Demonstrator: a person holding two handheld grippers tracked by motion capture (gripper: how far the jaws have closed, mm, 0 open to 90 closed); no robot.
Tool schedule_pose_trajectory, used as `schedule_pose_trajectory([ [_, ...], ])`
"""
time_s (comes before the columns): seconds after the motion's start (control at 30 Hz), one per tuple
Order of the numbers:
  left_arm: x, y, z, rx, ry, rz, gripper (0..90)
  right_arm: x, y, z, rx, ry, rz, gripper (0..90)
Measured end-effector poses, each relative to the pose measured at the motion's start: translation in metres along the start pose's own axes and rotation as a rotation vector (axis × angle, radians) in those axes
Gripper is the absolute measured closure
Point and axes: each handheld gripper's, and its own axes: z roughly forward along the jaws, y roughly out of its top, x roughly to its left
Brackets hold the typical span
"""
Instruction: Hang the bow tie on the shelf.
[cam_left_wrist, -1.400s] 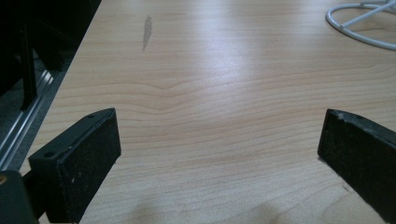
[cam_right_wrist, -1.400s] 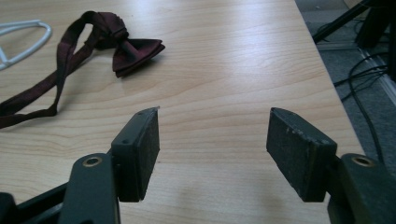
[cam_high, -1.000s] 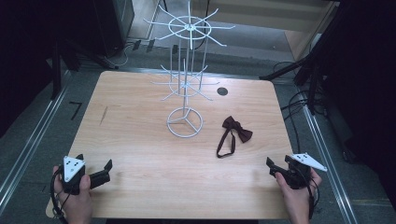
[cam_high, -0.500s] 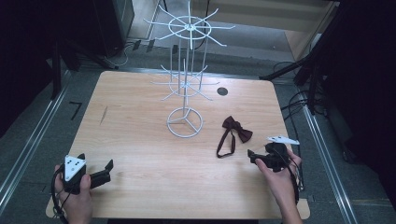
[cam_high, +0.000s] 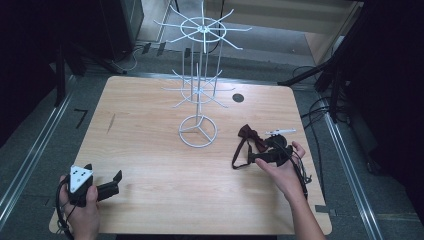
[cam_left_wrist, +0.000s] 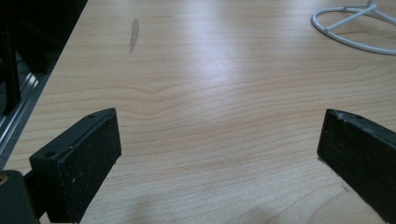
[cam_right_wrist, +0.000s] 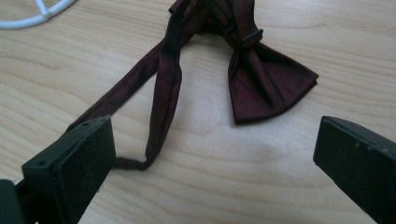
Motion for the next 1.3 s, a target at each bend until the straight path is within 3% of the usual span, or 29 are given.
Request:
schedule_pose_trajectory([
  [0.37,0.001,0.000,0.000,0.008,-0.006,-0.003,0.3,-0.001,0.028,0.025,0.128,-0.018,-0.005,0.0],
  [0.6,0.002,0.000,0.000,0.003,-0.006,-0.009,0.3,-0.002,0.040,0.042,0.163,-0.043,0.003,2.1],
  [0.87,0.003,0.001,0.001,0.006,-0.009,-0.015,0.3,-0.008,0.042,0.051,0.170,-0.062,-0.005,16.5],
  [0.93,0.003,0.001,0.001,0.006,-0.010,-0.018,0.3,-0.009,0.042,0.050,0.159,-0.077,-0.022,24.8],
  [1.07,0.003,0.001,0.001,0.007,-0.010,-0.017,0.3,-0.014,0.042,0.046,0.154,-0.096,-0.005,41.5],
  [1.17,0.003,0.001,0.001,0.006,-0.010,-0.019,0.3,-0.016,0.041,0.045,0.151,-0.111,-0.033,46.2],
  [1.3,0.003,0.001,0.001,0.007,-0.008,-0.016,0.5,-0.017,0.042,0.044,0.152,-0.122,-0.023,54.3],
])
